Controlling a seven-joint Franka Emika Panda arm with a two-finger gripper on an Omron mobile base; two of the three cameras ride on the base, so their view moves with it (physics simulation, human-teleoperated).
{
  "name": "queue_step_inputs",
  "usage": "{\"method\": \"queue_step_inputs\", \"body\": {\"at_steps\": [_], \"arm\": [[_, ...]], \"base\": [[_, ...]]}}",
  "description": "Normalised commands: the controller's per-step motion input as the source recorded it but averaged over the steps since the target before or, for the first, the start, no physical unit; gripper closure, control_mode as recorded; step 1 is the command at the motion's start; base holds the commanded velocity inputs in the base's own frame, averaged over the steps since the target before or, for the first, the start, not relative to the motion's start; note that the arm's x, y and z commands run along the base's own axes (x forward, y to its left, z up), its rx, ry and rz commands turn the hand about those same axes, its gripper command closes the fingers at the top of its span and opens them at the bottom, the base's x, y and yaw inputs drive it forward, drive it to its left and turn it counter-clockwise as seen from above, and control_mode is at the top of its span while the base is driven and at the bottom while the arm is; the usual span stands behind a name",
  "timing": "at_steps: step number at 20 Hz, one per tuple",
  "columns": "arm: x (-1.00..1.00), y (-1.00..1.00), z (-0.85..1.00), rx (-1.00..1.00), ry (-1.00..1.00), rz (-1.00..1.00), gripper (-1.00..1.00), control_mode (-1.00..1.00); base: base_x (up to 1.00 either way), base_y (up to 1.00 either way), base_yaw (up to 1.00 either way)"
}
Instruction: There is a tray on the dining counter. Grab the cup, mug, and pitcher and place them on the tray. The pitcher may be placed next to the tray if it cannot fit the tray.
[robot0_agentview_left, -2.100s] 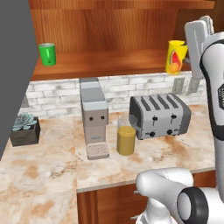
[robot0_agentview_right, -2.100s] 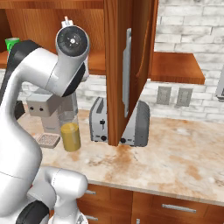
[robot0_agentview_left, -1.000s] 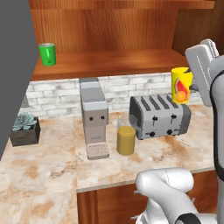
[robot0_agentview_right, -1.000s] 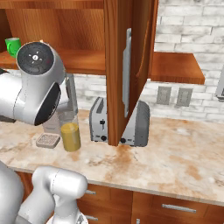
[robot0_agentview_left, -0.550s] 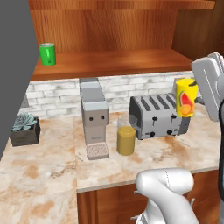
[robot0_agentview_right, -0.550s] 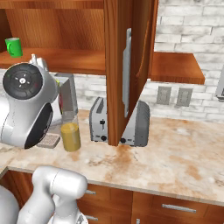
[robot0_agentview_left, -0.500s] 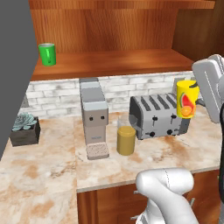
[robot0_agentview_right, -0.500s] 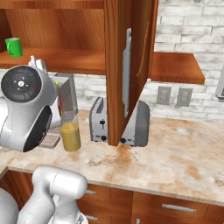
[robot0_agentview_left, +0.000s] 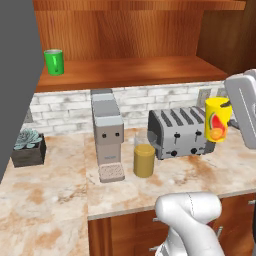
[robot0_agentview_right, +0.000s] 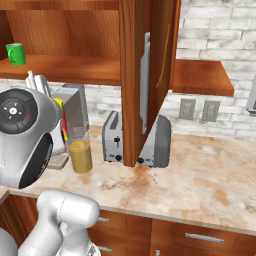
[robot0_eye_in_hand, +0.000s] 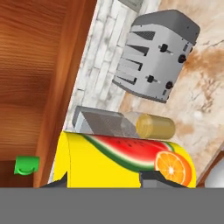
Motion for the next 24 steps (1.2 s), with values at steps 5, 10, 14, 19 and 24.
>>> {"method": "queue_step_inputs", "body": {"at_steps": [5,10,14,19,24], "arm": [[0.00,0.00,0.00,0.00,0.00,0.00,1.00,1.00],[0.00,0.00,0.00,0.00,0.00,0.00,1.00,1.00],[0.00,0.00,0.00,0.00,0.00,0.00,1.00,1.00],[0.00,0.00,0.00,0.00,0.00,0.00,1.00,1.00],[0.00,0.00,0.00,0.00,0.00,0.00,1.00,1.00]], "base": [[-0.51,-0.01,0.00],[-0.99,-0.39,-0.01],[-0.80,-0.36,-0.16],[-0.26,-0.21,-0.50],[0.00,-0.06,-0.75]]}}
